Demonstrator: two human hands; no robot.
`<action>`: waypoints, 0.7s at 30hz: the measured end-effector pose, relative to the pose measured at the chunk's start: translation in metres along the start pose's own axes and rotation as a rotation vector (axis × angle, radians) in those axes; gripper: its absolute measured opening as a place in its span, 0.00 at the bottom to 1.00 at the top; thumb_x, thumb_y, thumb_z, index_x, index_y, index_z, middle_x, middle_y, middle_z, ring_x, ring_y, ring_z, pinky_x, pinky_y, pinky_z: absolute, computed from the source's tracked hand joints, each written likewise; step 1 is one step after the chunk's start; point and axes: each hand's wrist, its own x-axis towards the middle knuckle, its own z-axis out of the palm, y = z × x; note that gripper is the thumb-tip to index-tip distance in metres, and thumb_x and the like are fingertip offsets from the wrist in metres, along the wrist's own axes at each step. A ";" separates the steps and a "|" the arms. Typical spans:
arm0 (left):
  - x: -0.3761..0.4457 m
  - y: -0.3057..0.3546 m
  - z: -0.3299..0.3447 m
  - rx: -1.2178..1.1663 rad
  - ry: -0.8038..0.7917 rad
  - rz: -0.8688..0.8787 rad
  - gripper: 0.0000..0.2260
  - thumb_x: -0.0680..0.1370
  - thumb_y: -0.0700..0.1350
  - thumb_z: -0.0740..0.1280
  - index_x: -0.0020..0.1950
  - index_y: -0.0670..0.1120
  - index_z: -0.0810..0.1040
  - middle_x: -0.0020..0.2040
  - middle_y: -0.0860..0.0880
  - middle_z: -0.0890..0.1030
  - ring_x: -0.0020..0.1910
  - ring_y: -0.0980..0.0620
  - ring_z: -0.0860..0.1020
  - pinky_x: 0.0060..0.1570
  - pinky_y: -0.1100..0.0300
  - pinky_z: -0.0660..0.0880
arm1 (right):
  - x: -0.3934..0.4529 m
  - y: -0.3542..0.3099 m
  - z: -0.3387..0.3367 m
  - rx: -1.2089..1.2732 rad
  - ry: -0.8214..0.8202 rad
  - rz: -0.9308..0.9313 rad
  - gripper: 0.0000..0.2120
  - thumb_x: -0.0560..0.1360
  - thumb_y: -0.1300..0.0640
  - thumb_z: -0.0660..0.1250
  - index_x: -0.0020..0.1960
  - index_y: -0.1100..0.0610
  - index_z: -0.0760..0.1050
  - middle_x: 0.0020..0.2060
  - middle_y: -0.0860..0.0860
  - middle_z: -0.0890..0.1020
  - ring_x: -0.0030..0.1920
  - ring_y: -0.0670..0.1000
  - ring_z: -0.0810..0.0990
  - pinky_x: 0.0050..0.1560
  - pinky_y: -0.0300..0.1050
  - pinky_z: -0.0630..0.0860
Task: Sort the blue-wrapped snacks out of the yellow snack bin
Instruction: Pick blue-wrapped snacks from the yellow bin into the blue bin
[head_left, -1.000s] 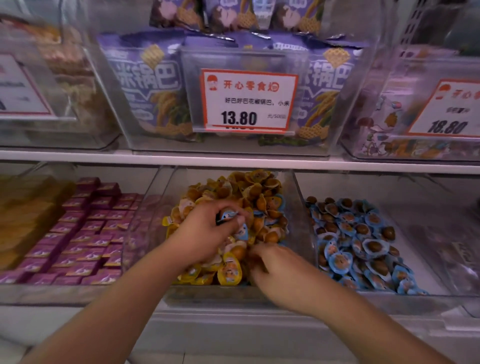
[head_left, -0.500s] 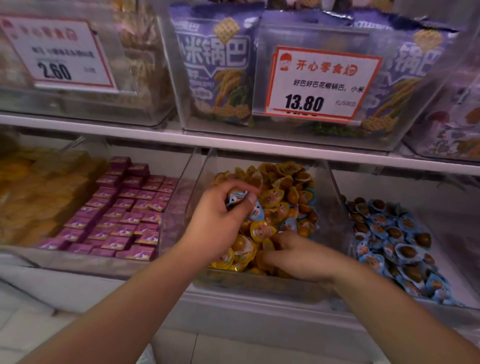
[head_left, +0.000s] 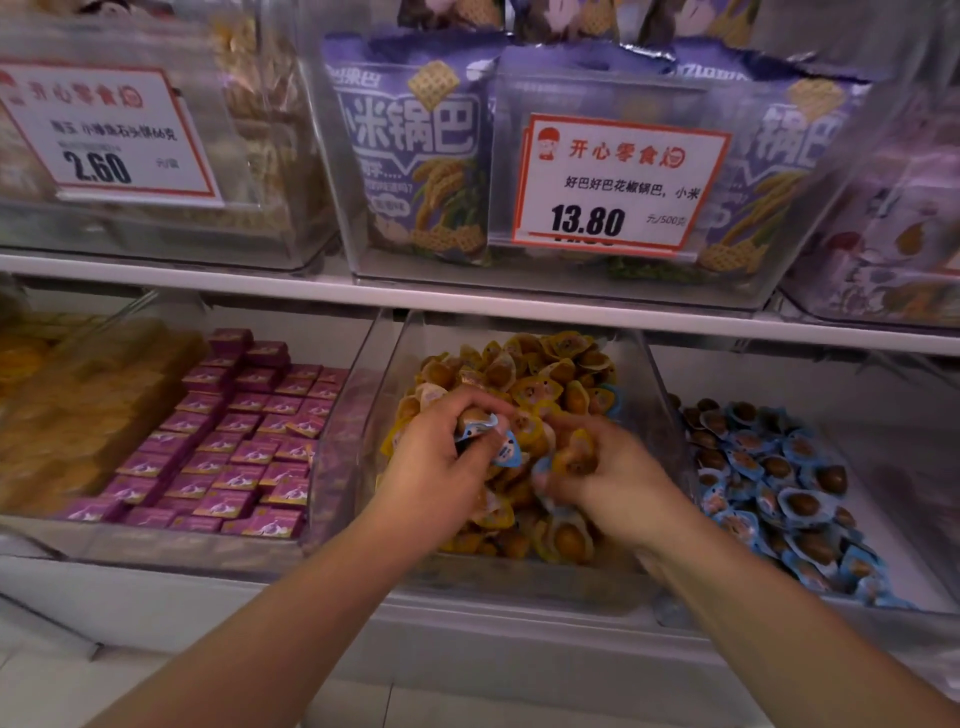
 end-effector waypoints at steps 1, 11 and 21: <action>0.001 0.001 0.000 -0.024 0.020 -0.010 0.05 0.80 0.43 0.68 0.50 0.54 0.81 0.46 0.58 0.82 0.44 0.62 0.81 0.39 0.70 0.75 | 0.002 -0.002 -0.004 0.020 0.118 -0.025 0.22 0.69 0.64 0.78 0.57 0.45 0.78 0.49 0.40 0.84 0.51 0.43 0.82 0.49 0.32 0.78; 0.017 0.026 0.026 -0.474 0.159 -0.274 0.05 0.79 0.42 0.68 0.49 0.40 0.77 0.31 0.49 0.82 0.27 0.54 0.80 0.22 0.63 0.72 | -0.014 -0.022 -0.016 -0.686 0.207 -0.286 0.44 0.71 0.53 0.75 0.75 0.36 0.51 0.70 0.44 0.56 0.65 0.56 0.75 0.65 0.44 0.72; -0.011 0.055 0.059 -0.009 0.102 0.220 0.09 0.79 0.53 0.64 0.58 0.61 0.76 0.52 0.61 0.80 0.54 0.58 0.79 0.51 0.60 0.75 | -0.048 -0.046 -0.023 0.942 -0.104 0.295 0.17 0.81 0.49 0.59 0.58 0.56 0.83 0.56 0.58 0.84 0.57 0.54 0.84 0.59 0.56 0.79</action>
